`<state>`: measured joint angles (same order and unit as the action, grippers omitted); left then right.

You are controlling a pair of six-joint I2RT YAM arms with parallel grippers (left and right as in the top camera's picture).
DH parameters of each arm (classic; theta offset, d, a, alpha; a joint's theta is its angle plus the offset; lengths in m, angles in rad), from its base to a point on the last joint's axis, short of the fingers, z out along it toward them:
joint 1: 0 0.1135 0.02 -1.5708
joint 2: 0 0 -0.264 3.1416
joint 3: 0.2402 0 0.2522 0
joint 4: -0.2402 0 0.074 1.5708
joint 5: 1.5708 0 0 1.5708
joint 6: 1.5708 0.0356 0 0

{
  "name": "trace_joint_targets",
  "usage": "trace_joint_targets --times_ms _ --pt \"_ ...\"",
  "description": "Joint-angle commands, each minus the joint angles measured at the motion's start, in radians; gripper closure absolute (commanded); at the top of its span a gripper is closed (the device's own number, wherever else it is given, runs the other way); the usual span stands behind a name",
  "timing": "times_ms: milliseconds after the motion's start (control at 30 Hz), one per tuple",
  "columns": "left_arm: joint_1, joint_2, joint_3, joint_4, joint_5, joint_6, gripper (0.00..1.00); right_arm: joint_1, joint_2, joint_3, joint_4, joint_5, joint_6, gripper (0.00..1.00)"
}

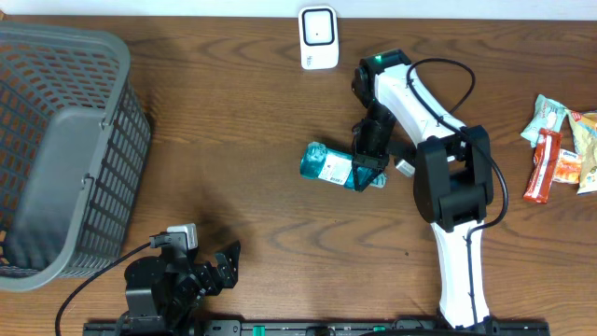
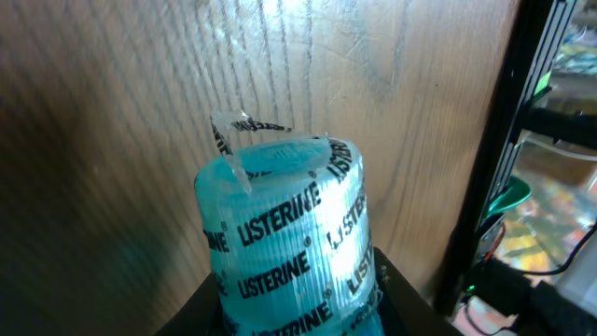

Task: Scan the item barcode
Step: 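Hold the Listerine bottle in front of the white scanner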

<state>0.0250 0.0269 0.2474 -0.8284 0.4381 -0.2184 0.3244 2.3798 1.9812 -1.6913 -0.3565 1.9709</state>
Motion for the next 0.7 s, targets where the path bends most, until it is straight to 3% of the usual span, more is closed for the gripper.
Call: trace_joint_targets --times_ms 0,133,267,500,667 --pt "0.002 -0.003 0.002 -0.009 -0.006 -0.005 0.02 0.002 -0.002 0.022 -0.011 -0.046 -0.174 0.99" --pt "0.002 -0.003 0.002 -0.009 -0.006 -0.005 0.02 -0.005 -0.012 0.022 -0.011 -0.042 -0.285 0.99" --pt "0.002 -0.003 0.002 -0.009 -0.006 -0.005 0.02 -0.01 -0.052 0.022 0.027 -0.022 -0.286 0.99" --pt "0.002 -0.003 0.002 -0.009 -0.006 -0.005 0.02 -0.01 -0.195 0.022 0.325 0.181 -0.318 0.98" --pt "0.002 -0.003 0.002 -0.009 -0.006 -0.005 0.02 -0.009 -0.23 0.022 0.539 0.209 -0.312 0.99"
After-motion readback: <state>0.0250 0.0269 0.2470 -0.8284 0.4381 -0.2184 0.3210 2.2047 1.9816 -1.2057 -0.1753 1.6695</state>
